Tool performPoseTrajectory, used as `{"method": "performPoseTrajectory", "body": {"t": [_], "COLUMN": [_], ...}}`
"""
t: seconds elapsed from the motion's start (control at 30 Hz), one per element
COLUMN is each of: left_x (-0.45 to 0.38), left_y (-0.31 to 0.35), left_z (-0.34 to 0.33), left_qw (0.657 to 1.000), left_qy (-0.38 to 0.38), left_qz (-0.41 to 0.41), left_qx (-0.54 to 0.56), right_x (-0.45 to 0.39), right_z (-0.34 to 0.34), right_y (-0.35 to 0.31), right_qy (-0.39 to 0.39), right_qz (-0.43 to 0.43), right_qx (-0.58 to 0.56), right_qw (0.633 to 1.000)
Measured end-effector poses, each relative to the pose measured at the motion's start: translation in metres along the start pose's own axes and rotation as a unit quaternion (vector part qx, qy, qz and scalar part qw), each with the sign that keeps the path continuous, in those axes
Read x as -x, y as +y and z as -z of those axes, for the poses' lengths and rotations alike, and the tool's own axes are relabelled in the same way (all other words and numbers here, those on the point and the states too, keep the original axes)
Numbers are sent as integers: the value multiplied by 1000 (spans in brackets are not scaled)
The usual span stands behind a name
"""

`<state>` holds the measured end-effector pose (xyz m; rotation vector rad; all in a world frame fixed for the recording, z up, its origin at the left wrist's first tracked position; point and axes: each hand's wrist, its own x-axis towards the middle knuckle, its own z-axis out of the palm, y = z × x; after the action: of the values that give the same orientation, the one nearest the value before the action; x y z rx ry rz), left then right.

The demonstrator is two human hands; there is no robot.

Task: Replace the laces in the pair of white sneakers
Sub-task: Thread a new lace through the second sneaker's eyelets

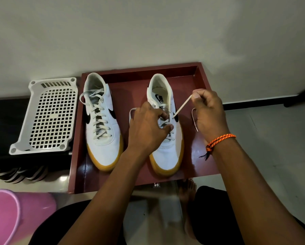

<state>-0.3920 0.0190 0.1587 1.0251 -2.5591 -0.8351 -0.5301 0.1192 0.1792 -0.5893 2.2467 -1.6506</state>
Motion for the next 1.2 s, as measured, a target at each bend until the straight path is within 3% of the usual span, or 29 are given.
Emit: {"method": "performPoseTrajectory", "body": {"t": [0.2,0.3,0.57,0.8,1.1,1.2], "left_x": [5,3,-1,-3,-1,-3], "left_y": [1,-2,-24,-26,-22,-26], "left_z": [3,8,10,15,31,33], "left_qw": [997,997,996,997,956,962], "left_qy": [58,76,-18,-35,-23,-11], "left_qz": [-24,-7,90,68,122,82], "left_qx": [-36,-30,11,12,267,261], "right_x": [9,14,18,23,27,30], "right_z": [0,-4,-12,-15,-16,-21], "right_y": [6,1,-3,-3,-3,-7], "right_qy": [-18,-51,-71,-84,-94,-67], "right_qz": [42,24,21,73,79,120], "right_qx": [199,218,244,324,330,306], "right_qw": [979,974,967,940,936,942]}}
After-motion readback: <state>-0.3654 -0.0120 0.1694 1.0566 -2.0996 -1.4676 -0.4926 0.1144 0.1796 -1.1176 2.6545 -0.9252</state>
